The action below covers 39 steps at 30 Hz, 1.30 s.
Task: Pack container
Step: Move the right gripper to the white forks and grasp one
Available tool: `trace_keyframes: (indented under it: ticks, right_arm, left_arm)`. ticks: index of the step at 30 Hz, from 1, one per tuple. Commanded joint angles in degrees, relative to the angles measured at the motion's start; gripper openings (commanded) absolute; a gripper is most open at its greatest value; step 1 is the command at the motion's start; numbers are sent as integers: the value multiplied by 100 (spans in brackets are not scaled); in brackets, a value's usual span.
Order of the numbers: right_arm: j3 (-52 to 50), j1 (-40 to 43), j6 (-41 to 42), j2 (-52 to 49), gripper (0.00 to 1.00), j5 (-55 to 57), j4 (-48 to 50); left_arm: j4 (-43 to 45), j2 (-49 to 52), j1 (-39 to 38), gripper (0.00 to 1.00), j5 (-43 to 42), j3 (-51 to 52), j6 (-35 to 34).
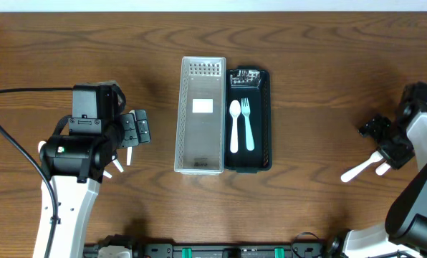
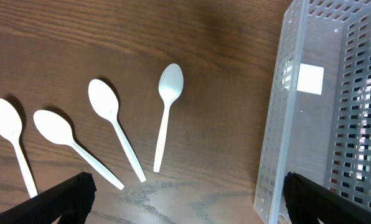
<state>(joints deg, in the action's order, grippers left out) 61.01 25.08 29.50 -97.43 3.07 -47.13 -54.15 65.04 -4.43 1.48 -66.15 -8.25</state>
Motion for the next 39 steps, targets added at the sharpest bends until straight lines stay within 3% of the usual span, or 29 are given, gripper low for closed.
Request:
trace_keyframes:
  ticks: [1, 18, 35, 39]
  right_arm:
    - [-203, 96, -376, -20, 92, -205, 249]
    - [-273, 111, -516, -76, 92, 17, 623]
    - [-273, 111, -514, -846, 93, 72, 695]
    - [-273, 111, -516, -855, 84, 55, 702]
  left_arm:
    - [-22, -20, 13, 98, 4, -122, 74]
    - [-24, -20, 13, 98, 2, -122, 70]
    - [-24, -20, 13, 98, 2, -122, 70]
    - [-24, -20, 13, 98, 2, -122, 70]
